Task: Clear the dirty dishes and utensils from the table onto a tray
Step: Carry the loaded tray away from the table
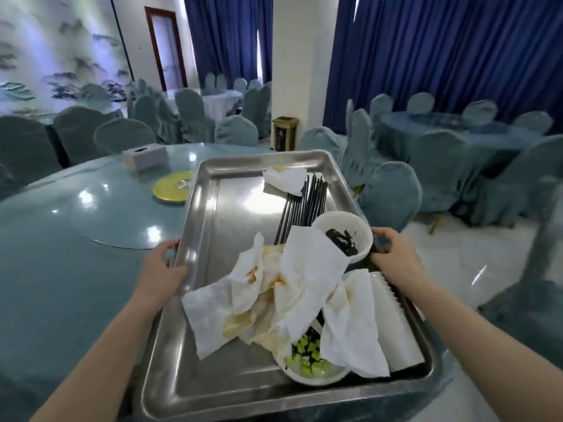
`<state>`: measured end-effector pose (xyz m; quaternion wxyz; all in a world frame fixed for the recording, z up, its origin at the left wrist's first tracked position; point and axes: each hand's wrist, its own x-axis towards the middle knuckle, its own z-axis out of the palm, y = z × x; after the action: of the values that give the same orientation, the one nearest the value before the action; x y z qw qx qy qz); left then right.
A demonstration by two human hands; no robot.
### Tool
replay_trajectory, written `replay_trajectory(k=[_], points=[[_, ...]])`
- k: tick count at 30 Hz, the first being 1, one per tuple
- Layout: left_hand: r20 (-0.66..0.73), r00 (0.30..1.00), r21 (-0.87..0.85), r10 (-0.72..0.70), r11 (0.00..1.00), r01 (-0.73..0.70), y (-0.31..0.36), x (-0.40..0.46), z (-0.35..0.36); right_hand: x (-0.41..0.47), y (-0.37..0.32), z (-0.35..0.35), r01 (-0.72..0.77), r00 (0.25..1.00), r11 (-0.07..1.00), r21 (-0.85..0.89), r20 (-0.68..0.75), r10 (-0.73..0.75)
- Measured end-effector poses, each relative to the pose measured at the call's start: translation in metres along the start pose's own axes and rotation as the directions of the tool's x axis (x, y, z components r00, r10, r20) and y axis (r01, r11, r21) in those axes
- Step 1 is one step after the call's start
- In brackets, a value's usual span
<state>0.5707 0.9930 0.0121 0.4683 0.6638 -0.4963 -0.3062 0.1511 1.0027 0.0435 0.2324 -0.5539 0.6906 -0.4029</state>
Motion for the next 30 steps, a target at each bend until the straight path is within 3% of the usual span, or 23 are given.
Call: replay_trajectory(k=[7,13,17,22,30], points=[[0.279,0.952,-0.015,0.124,0.992,-0.125,0.041,-0.010,0.082,-0.068,0.052,-0.086,-0.208,0.958,0.978,0.030,-0.196,0.210],[0.460,0.854,-0.039,0.244,0.966,-0.255,0.087,-0.029,0.163,-0.144,0.080,-0.148,-0.313,0.850,0.948,0.059,-0.427,0.307],[0.590,0.751,-0.127,0.298,0.952,-0.278,0.113,-0.059,0.216,-0.204,0.093,-0.184,-0.396,0.745,0.914,0.085,-0.552,0.374],[0.735,0.554,-0.223,0.390,0.911,-0.346,0.150,-0.113,0.287,-0.285,0.107,-0.223,-0.475,0.577,0.865,0.159,-0.686,0.443],[0.856,0.292,-0.299,0.426,0.870,-0.393,0.198,-0.214,0.381,-0.390,0.124,-0.279,-0.544,0.317,0.794,0.272,-0.809,0.494]])
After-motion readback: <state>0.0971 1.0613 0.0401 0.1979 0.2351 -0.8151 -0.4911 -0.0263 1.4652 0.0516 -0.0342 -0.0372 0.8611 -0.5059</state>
